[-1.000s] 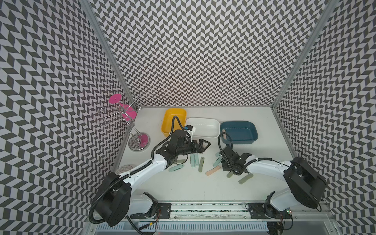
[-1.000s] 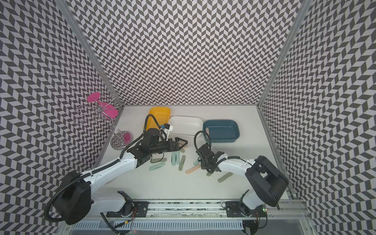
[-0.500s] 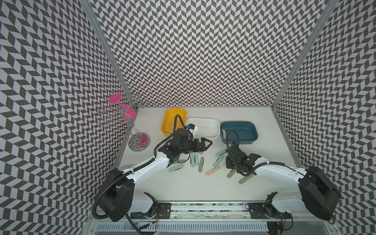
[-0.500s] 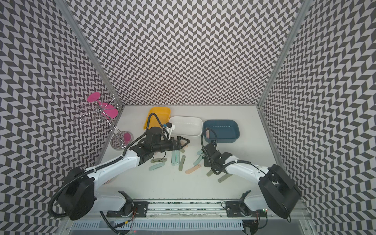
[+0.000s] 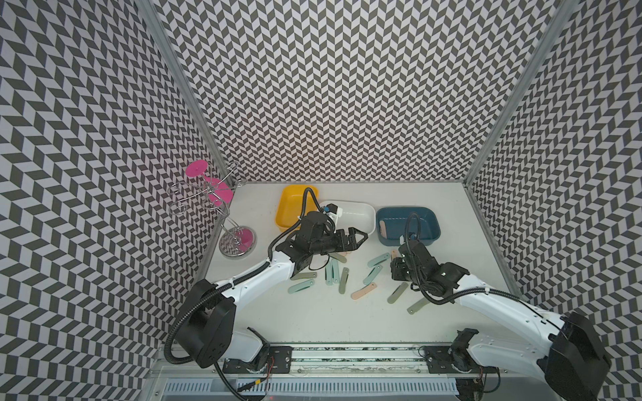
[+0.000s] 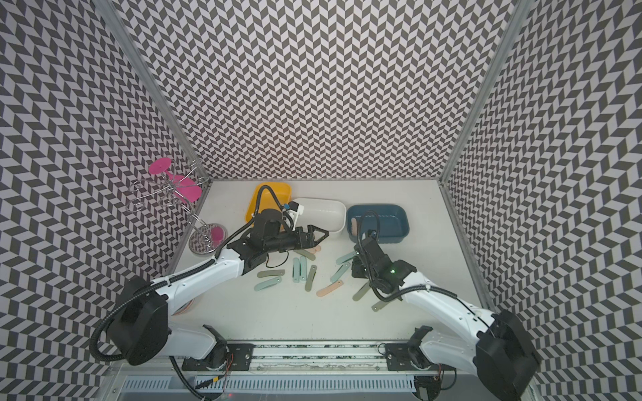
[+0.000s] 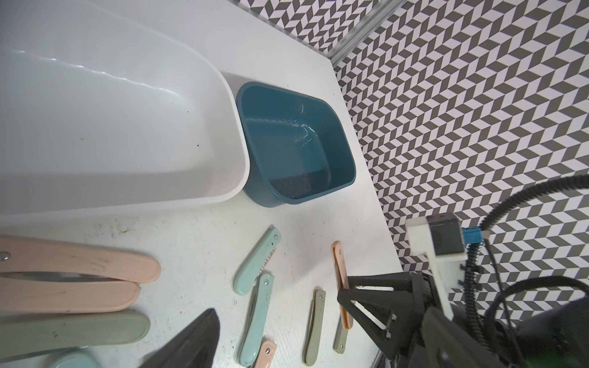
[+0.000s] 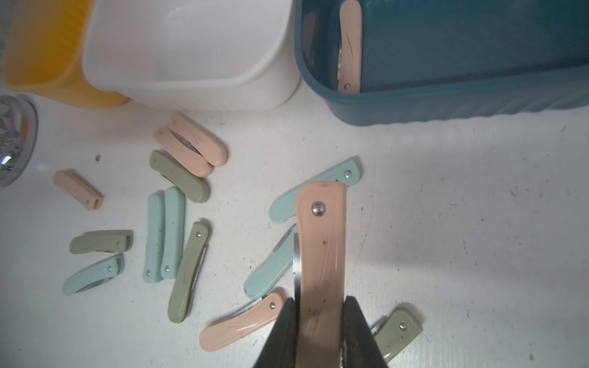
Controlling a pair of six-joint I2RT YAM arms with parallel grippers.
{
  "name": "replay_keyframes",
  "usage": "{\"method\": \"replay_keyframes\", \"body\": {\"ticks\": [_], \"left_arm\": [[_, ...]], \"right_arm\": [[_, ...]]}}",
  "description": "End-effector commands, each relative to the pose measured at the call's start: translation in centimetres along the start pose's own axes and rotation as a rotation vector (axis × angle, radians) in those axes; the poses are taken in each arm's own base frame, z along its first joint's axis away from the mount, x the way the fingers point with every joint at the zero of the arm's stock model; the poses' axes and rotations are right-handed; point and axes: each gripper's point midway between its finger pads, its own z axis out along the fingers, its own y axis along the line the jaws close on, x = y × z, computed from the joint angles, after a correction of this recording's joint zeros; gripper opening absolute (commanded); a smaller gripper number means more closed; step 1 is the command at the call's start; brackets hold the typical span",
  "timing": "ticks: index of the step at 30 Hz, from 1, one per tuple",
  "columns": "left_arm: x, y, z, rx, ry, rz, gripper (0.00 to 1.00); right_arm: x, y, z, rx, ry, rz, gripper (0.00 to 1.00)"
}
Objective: Place the fruit knives into the storage box by color
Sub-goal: Pick up the fruit knife from the center of the board, then place the fruit knife in the storage box.
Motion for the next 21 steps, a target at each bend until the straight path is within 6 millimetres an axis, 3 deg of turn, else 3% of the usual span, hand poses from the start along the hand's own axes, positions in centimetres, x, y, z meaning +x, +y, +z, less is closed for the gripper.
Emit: {"method": "replay_keyframes", "body": {"ticks": [1,8,13,18,21], "left_arm": [[-1.3,-1.3,0.2,0.018,-0.024,0.032,1.0],[-2.1,-2.0,0.6,0.013,0.005,0.109,1.0],[-2.4,-2.3,1.0,0.02,0.025,0.133,1.0],[-2.3,-2.1,1.4,0.015,0.045,0.141,1.0],[-2.1,-2.0,1.6,0.017,0.052,0.138,1.0]], "right_arm": [[-4.4,1.3,-2.3,-0.059,-0.132,0.002,0.22],[-10.9,1.1,-2.6,-0.064,-0.225,-0.034,0.23],[-15.0,0.6,-0.9,-0.053,-0.258,-0.094,0.23],[-17.7,-0.4,1.2,-0.025,-0.265,-0.147,0.23],[-18.1,-1.2,3.2,-0.002,-0.237,-0.161,0.23]]}}
